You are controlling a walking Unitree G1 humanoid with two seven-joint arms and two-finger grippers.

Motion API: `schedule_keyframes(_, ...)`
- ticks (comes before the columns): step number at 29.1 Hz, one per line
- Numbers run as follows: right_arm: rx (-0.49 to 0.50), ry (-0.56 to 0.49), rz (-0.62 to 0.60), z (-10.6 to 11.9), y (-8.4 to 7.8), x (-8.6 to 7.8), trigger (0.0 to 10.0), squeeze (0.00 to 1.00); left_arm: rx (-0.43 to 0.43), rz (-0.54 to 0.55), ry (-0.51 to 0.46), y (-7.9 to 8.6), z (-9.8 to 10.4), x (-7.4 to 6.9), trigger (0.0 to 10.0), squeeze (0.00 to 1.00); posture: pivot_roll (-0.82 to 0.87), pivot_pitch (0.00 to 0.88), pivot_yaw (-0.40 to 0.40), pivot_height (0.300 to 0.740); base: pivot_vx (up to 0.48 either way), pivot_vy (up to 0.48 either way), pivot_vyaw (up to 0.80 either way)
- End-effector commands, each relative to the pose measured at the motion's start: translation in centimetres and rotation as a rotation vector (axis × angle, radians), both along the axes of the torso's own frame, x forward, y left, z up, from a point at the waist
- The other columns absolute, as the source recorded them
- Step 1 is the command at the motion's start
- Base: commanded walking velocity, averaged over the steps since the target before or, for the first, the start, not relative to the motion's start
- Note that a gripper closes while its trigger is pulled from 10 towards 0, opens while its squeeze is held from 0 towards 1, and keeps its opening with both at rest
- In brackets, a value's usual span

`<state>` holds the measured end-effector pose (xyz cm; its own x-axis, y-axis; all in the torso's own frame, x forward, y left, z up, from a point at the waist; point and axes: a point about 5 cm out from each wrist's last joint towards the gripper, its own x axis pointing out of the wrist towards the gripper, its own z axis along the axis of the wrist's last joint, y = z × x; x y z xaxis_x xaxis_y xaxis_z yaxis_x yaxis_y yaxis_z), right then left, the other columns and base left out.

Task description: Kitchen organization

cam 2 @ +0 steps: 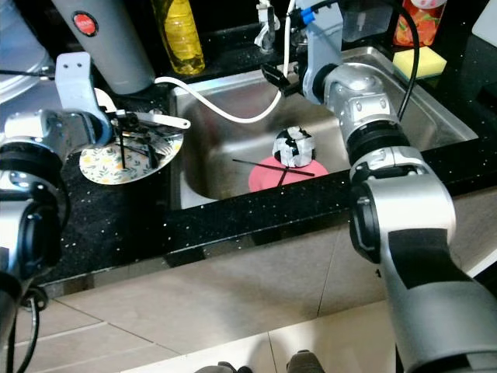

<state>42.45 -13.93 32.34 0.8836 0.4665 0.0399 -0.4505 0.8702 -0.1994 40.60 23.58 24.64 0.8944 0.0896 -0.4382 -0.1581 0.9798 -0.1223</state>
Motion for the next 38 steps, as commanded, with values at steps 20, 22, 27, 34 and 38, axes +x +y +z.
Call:
schedule_keyframes(20, 0.015, 0.028, 0.001, -0.3, 0.1, 0.0, 10.0, 0.0, -0.099, 0.053, 0.033, 0.1, -2.0, -0.2, 0.0, 0.0, -0.01, 0.055, 0.115, 0.74, 0.0, 0.0, 0.0)
schedule_keyframes(22, 0.017, 0.028, 0.003, -0.4, 0.2, 0.0, 10.0, 0.0, -0.038, 0.095, -0.045, 0.6, -0.6, 0.0, 3.1, 0.0, -0.01, 0.056, 0.113, 0.74, 0.0, 0.0, 0.0)
schedule_keyframes(27, 0.019, 0.03, 0.005, -0.4, 0.2, 0.0, 10.0, 0.0, 0.01, 0.133, -0.131, 0.8, 0.8, 0.3, 10.0, 0.0, -0.01, 0.057, 0.11, 0.74, 0.0, 0.0, 0.0)
schedule_keyframes(34, 0.029, 0.027, 0.021, -0.2, 0.5, 0.0, 10.0, 0.0, 0.006, 0.04, -0.261, -1.5, 3.4, 0.6, 10.0, 0.0, -0.02, 0.059, 0.105, 0.74, 0.0, 0.0, 0.0)
schedule_keyframes(38, 0.142, 0.008, 0.171, 1.4, 1.7, -0.5, 10.0, 0.0, 0.107, -0.365, -0.423, -5.1, 6.4, -0.3, 10.0, 0.0, -0.02, 0.058, 0.102, 0.74, 0.0, 0.0, 0.0)
